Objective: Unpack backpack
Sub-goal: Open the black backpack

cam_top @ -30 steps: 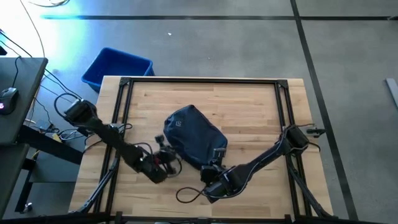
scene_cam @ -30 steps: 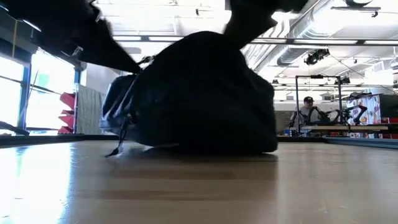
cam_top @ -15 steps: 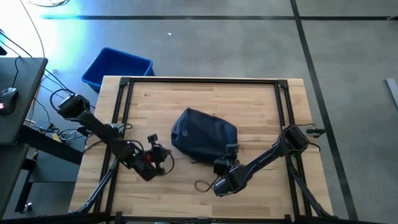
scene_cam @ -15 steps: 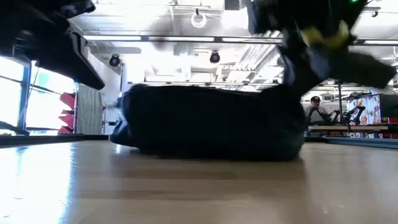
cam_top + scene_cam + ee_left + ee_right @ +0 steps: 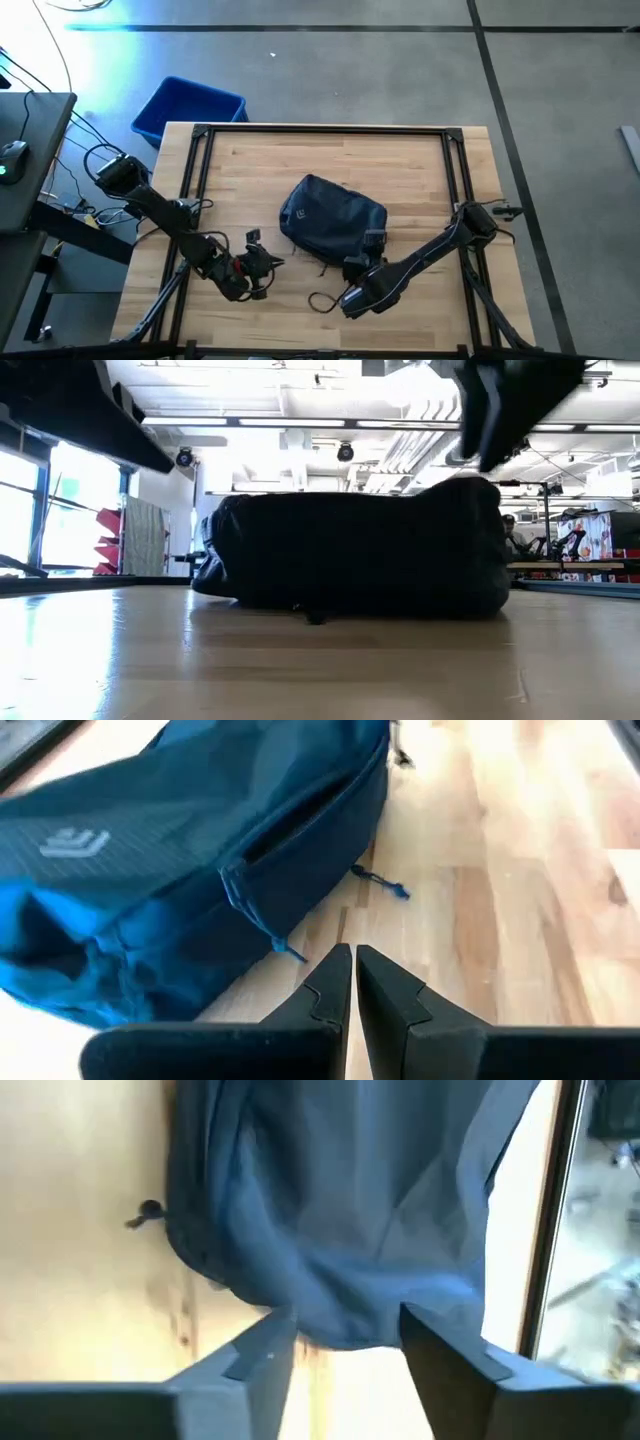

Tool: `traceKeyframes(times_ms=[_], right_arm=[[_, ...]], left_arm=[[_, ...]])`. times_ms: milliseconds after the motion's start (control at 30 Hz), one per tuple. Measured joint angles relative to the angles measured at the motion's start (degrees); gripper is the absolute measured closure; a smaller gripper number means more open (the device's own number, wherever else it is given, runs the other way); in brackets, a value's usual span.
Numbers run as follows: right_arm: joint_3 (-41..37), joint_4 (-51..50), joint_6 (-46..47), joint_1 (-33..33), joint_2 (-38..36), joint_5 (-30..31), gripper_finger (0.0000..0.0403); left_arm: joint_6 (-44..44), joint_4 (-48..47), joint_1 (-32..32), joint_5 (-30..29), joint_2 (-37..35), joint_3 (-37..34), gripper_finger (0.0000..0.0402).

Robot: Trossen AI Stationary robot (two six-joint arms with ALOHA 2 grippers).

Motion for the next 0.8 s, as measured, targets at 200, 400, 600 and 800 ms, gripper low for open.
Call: traceKeyframes(times_ms=[200, 400, 600, 800], right_arm=[[6.6, 2.02, -1.07, 1.56, -0.07, 3.5, 0.0158], [5.84, 9.94, -3.28, 2.5, -0.07, 6.61, 0.0153], [3.84, 15.63, -5.28, 2.5, -0.04, 6.89, 0.0159], [3.51, 21.05, -9.51, 2.5, 0.0, 7.83, 0.016]], left_arm=[[-0.58, 0.18, 2.72, -0.15, 4.21, -0.02, 0.04], [7.19, 6.16, 6.1, -1.09, 6.87, 0.0, 0.0356], [4.01, 6.22, 10.51, -0.42, 9.07, 0.02, 0.0287], [1.66, 5.46, 13.1, 0.72, 9.14, 0.02, 0.0252]])
